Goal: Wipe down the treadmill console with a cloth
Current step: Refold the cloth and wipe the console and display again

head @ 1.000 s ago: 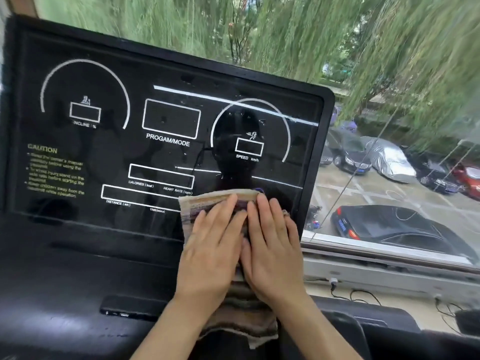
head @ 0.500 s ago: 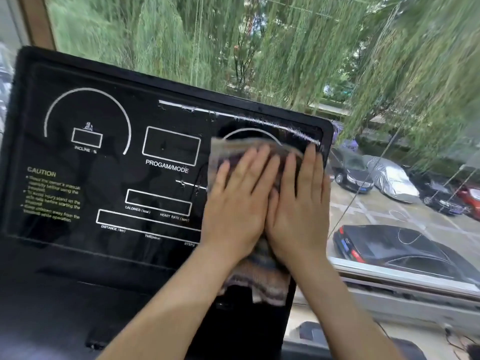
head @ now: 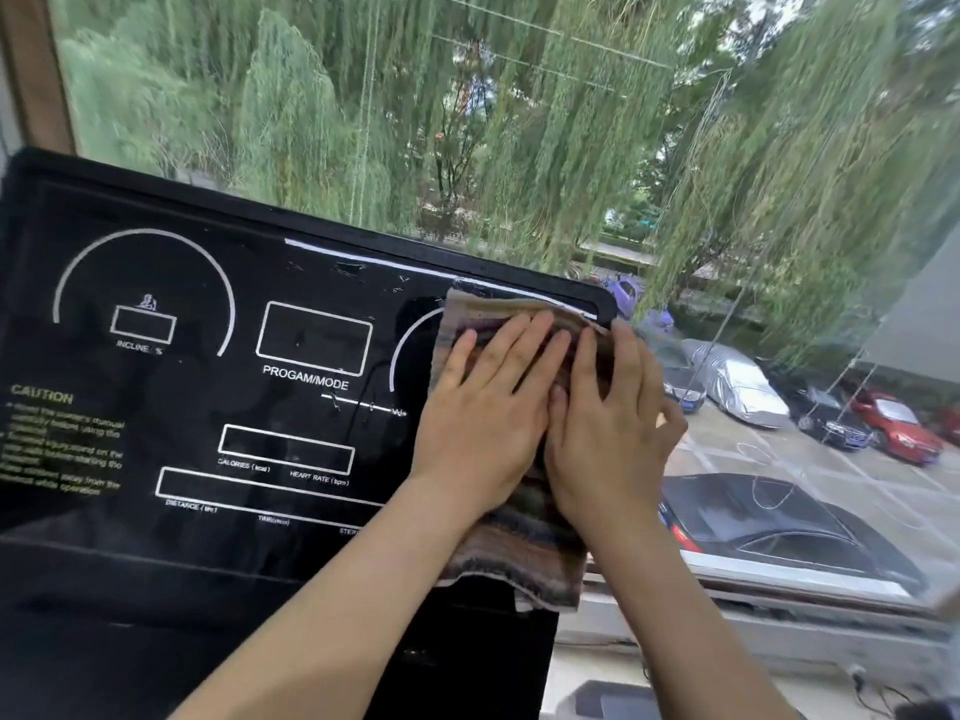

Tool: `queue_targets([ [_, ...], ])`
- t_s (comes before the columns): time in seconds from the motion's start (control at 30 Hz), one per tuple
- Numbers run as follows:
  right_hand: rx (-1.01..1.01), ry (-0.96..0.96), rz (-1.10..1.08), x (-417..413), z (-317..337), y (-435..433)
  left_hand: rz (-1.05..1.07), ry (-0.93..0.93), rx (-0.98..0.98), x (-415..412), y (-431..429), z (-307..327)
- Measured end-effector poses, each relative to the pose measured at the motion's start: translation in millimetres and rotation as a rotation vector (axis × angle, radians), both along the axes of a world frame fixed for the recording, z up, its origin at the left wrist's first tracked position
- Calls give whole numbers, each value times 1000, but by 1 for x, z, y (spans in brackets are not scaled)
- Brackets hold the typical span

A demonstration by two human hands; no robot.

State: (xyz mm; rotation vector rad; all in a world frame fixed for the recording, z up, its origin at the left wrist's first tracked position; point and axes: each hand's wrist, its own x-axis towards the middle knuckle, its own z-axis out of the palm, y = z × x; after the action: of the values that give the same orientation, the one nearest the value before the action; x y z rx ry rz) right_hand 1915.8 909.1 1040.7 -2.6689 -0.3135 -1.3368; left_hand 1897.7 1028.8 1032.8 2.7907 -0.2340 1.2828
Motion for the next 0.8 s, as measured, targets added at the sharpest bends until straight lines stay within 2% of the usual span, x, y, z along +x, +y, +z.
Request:
queue_targets([
  [0.2, 32, -98, 172, 24, 48, 30, 25, -91, -5, 27, 22, 42],
  [0.4, -63, -61, 294, 21, 60, 85, 140, -137, -39, 20, 85, 60],
  [0.6, -199, -76, 379, 21, 88, 178, 268, -131, -104, -5, 177, 65],
  [0.8, -236, -166, 446, 4, 75, 269, 351, -115, -204, -34, 263, 41],
])
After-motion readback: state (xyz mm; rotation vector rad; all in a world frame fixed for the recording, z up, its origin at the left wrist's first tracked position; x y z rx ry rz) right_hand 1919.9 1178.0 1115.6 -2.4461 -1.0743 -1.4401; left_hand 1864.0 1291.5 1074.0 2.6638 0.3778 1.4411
